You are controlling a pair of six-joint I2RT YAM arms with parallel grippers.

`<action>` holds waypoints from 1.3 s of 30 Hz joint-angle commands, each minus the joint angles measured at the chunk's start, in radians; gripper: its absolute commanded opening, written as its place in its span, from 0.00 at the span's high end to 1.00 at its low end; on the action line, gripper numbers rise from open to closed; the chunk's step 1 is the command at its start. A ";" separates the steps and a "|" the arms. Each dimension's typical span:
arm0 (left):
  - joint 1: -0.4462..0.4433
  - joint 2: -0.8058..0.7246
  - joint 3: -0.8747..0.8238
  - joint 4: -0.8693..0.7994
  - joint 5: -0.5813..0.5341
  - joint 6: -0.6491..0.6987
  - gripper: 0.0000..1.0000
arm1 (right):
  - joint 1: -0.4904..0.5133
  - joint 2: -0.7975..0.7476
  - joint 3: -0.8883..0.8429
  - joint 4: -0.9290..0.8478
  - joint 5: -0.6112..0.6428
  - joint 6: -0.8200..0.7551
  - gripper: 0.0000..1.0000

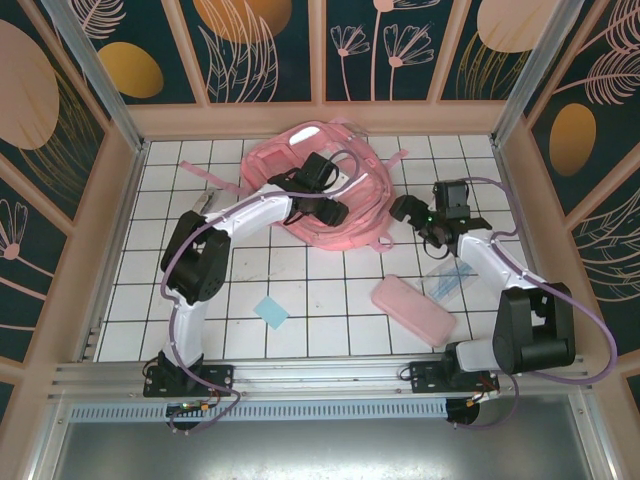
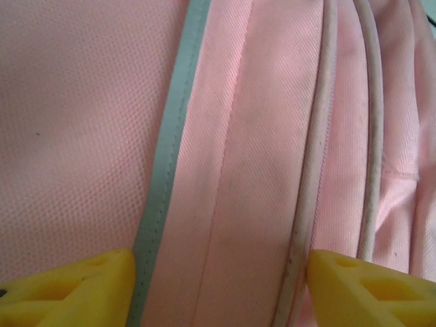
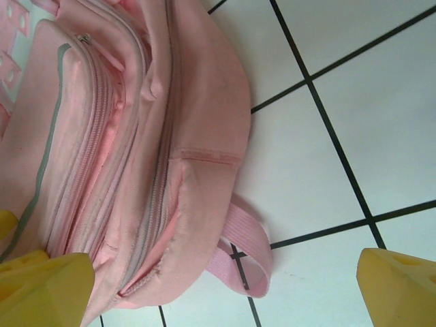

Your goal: Pack the student bag

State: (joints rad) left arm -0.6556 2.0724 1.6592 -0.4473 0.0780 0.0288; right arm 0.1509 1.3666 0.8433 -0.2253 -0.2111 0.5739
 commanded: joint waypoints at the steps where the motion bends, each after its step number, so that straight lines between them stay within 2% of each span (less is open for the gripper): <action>1: -0.001 0.012 0.028 -0.048 0.018 0.048 0.33 | -0.008 -0.014 -0.024 0.010 -0.018 -0.010 0.01; 4: -0.001 0.059 0.051 -0.078 -0.005 0.057 0.33 | -0.008 -0.012 -0.034 0.013 -0.032 -0.009 0.01; 8: -0.001 0.089 0.079 -0.132 0.080 0.065 0.30 | -0.008 -0.026 -0.047 0.008 -0.033 -0.010 0.01; 10: -0.001 0.084 0.061 -0.127 0.082 0.066 0.29 | -0.010 -0.032 -0.051 0.009 -0.031 -0.008 0.01; 13: -0.001 0.097 0.054 -0.121 0.005 0.069 0.30 | -0.009 -0.034 -0.054 0.013 -0.032 -0.005 0.01; 15: -0.001 0.117 0.054 -0.110 -0.088 0.067 0.32 | -0.009 -0.033 -0.053 0.014 -0.038 -0.003 0.01; 16: -0.001 0.132 0.053 -0.096 -0.146 0.067 0.35 | -0.009 -0.035 -0.053 0.012 -0.041 -0.003 0.01; 18: -0.001 0.158 0.050 -0.065 -0.261 0.061 0.51 | -0.009 -0.042 -0.053 0.007 -0.048 -0.006 0.01; 20: -0.001 0.188 0.061 -0.057 -0.293 0.067 0.64 | -0.007 -0.054 -0.058 -0.006 -0.047 -0.017 0.01; 22: 0.000 0.203 0.080 -0.065 -0.257 0.069 0.72 | -0.002 -0.066 -0.065 -0.023 -0.039 -0.029 0.01; 24: -0.001 0.196 0.081 -0.064 -0.181 0.069 0.93 | 0.014 -0.077 -0.072 -0.054 -0.021 -0.033 0.01; 25: -0.001 0.181 0.080 -0.060 -0.140 0.069 1.00 | 0.030 -0.085 -0.079 -0.074 0.002 -0.021 0.01; 31: 0.022 0.034 0.049 0.005 0.037 0.011 1.00 | 0.107 -0.175 -0.145 -0.209 0.096 0.053 0.01; 39: 0.125 -0.066 0.089 0.077 0.279 -0.163 1.00 | 0.185 -0.325 -0.214 -0.378 0.222 0.194 0.01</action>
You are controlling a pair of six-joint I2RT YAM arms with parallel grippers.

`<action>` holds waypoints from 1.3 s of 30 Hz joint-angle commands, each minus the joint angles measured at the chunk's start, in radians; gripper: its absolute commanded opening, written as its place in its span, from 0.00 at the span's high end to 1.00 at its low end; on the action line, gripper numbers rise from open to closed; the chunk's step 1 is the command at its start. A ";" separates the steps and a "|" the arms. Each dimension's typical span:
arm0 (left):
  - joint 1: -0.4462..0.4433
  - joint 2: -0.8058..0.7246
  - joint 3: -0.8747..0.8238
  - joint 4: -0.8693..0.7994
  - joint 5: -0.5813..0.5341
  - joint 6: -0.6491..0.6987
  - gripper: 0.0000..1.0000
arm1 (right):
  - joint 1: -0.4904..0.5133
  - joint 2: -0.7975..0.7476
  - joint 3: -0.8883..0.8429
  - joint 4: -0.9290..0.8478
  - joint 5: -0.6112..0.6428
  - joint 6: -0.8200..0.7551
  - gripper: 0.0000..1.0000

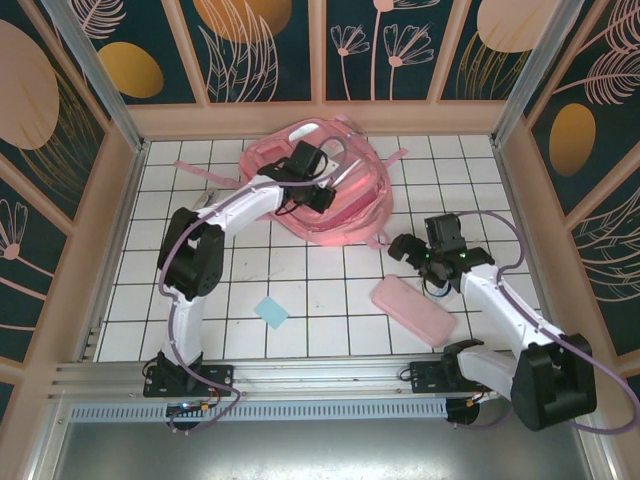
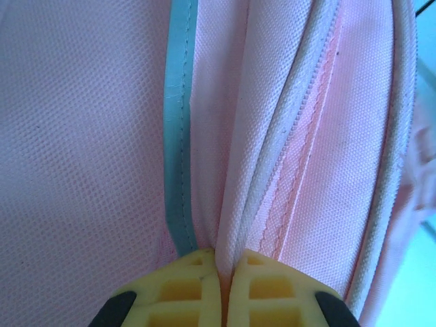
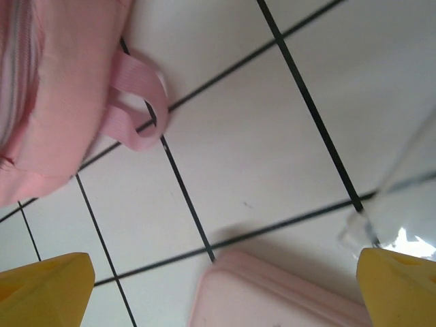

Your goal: Pack the student bag

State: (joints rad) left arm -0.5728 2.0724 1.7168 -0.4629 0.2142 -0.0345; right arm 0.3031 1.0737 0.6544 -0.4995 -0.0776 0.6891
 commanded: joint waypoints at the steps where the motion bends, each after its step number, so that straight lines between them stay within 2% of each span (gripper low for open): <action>1: 0.054 -0.070 0.032 0.106 0.170 -0.119 1.00 | 0.046 -0.035 -0.022 -0.119 0.113 0.091 0.01; 5: 0.071 -0.075 0.038 0.141 0.229 -0.162 1.00 | 0.140 -0.031 0.039 -0.291 0.337 0.199 0.01; 7: 0.071 -0.073 0.037 0.163 0.266 -0.178 1.00 | 0.155 -0.017 0.063 -0.401 0.439 0.364 0.01; 10: 0.071 -0.071 0.015 0.222 0.315 -0.204 1.00 | 0.159 0.038 0.082 -0.462 0.411 0.402 0.01; 14: 0.076 -0.068 -0.001 0.262 0.341 -0.212 1.00 | 0.217 0.078 0.066 -0.551 0.420 0.543 0.01; 23: 0.094 -0.101 -0.055 0.311 0.373 -0.212 1.00 | 0.267 0.018 0.040 -0.650 0.391 0.724 0.01; 27: 0.109 -0.106 -0.056 0.323 0.399 -0.225 1.00 | 0.281 0.027 0.047 -0.563 0.353 0.652 0.01; 30: 0.114 -0.109 -0.051 0.316 0.407 -0.224 1.00 | 0.301 -0.013 -0.014 -0.308 0.222 0.549 0.01; 32: 0.116 -0.115 -0.055 0.313 0.406 -0.221 1.00 | 0.316 -0.034 -0.059 -0.177 0.160 0.555 0.01; 36: 0.116 -0.129 -0.070 0.314 0.404 -0.215 1.00 | 0.354 -0.013 -0.082 -0.031 0.110 0.533 0.01; 39: 0.117 -0.138 -0.085 0.325 0.400 -0.219 1.00 | 0.398 0.058 -0.072 0.070 0.072 0.500 0.01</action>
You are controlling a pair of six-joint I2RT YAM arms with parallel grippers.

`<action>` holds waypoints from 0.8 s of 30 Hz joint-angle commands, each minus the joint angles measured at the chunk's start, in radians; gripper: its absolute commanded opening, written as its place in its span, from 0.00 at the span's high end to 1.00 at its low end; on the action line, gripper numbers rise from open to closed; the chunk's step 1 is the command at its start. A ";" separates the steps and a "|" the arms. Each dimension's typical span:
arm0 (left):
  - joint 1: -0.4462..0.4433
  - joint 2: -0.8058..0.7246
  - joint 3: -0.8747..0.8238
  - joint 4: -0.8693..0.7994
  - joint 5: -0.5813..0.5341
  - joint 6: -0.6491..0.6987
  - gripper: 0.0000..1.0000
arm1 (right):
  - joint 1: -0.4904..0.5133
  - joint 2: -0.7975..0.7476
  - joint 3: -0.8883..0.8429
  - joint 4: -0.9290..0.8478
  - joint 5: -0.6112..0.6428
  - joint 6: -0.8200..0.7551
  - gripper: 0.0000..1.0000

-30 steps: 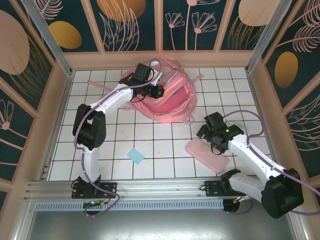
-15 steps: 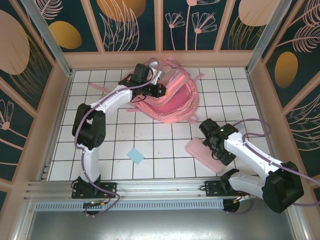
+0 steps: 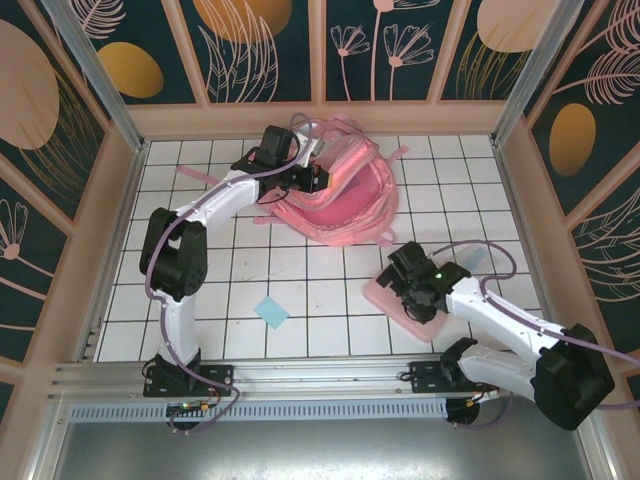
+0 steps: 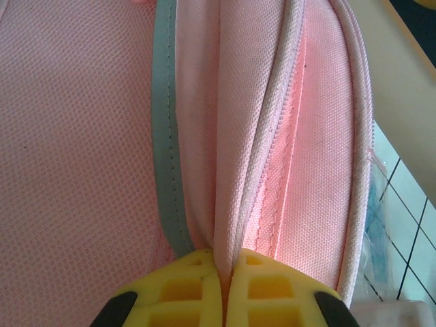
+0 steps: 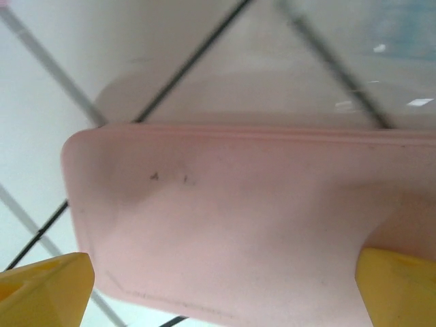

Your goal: Pack the student bag

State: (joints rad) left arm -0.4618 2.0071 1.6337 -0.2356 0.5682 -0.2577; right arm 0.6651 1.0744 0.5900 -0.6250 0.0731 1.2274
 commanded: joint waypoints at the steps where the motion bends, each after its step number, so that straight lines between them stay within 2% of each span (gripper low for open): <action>1: 0.008 -0.074 -0.006 0.100 0.047 0.000 1.00 | 0.049 0.096 0.002 0.232 -0.102 -0.057 0.02; 6: 0.012 -0.089 -0.027 0.109 0.041 -0.003 1.00 | 0.133 0.289 0.142 0.305 -0.105 -0.154 0.02; 10: 0.025 -0.093 -0.034 0.107 0.020 -0.017 1.00 | 0.169 0.386 0.333 0.185 -0.063 -0.306 0.01; 17: 0.061 -0.103 -0.025 0.093 0.022 -0.029 1.00 | 0.136 0.519 0.569 -0.102 -0.078 -0.860 0.01; 20: 0.076 -0.106 0.003 0.066 0.033 -0.020 1.00 | 0.139 0.576 0.589 -0.169 -0.074 -1.001 0.01; 24: 0.085 -0.103 0.046 0.027 0.035 0.001 1.00 | 0.137 0.616 0.551 -0.158 -0.054 -1.060 0.01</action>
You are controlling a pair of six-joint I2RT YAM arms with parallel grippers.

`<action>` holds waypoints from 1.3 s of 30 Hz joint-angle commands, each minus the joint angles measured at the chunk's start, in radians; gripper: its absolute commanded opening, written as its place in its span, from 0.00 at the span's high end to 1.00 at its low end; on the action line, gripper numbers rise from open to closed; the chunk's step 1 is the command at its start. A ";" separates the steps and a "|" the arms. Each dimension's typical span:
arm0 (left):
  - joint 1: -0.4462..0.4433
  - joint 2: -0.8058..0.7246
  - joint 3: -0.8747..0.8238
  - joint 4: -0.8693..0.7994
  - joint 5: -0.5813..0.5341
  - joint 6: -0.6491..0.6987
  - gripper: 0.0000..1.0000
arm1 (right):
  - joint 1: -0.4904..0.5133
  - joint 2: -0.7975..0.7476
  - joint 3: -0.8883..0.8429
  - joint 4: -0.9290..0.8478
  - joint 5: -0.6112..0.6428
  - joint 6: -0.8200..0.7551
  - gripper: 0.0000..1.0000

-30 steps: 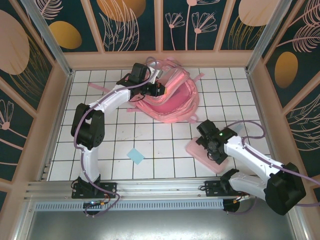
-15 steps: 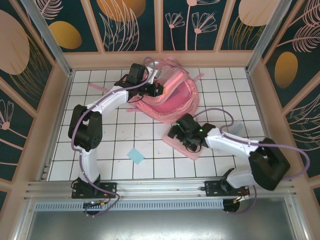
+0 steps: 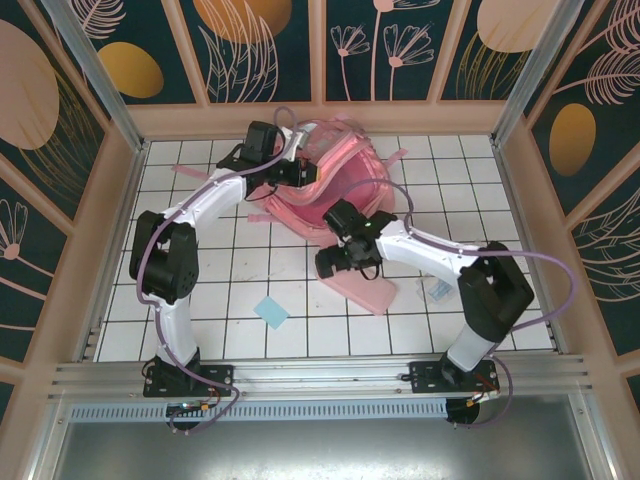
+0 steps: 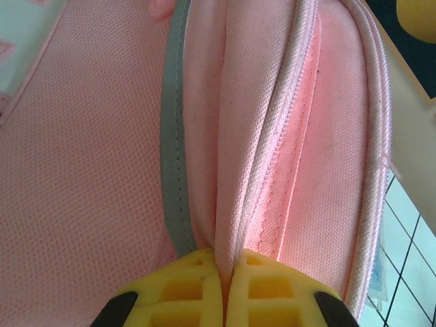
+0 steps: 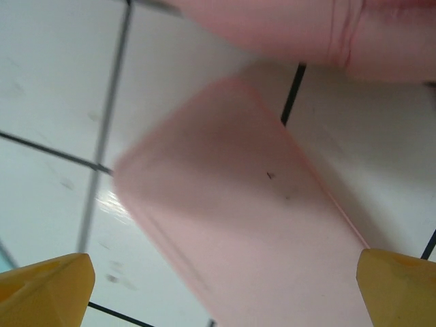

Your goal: Pack the student bag

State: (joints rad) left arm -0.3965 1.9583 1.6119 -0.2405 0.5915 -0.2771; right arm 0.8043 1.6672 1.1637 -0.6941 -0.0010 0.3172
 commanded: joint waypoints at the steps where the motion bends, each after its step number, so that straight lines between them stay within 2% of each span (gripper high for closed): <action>1: 0.022 -0.050 0.079 0.023 0.015 0.023 1.00 | -0.004 0.023 -0.036 -0.074 0.042 -0.159 0.01; 9: 0.025 -0.036 0.097 -0.008 0.030 0.025 1.00 | -0.046 0.003 -0.083 -0.016 0.125 -0.244 0.01; 12: 0.025 -0.038 0.091 -0.012 0.026 0.024 1.00 | -0.050 0.009 -0.112 0.011 0.075 -0.290 0.01; 16: 0.025 -0.035 0.091 -0.017 0.016 0.026 1.00 | -0.045 -0.002 -0.137 0.061 -0.056 -0.302 0.01; 21: 0.025 -0.021 0.103 -0.025 0.005 0.023 1.00 | 0.005 -0.039 -0.198 0.095 -0.125 -0.259 0.01; 28: 0.025 -0.018 0.116 -0.026 0.007 0.018 1.00 | 0.096 -0.052 -0.218 0.115 -0.090 -0.175 0.01; 39: 0.025 -0.020 0.117 -0.028 0.006 0.015 1.00 | 0.181 -0.082 -0.149 0.003 -0.062 -0.139 0.01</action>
State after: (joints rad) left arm -0.3832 1.9587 1.6798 -0.3180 0.5869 -0.2676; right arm 0.9638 1.6226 0.9920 -0.6346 -0.0792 0.1558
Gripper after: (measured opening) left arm 0.063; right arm 0.990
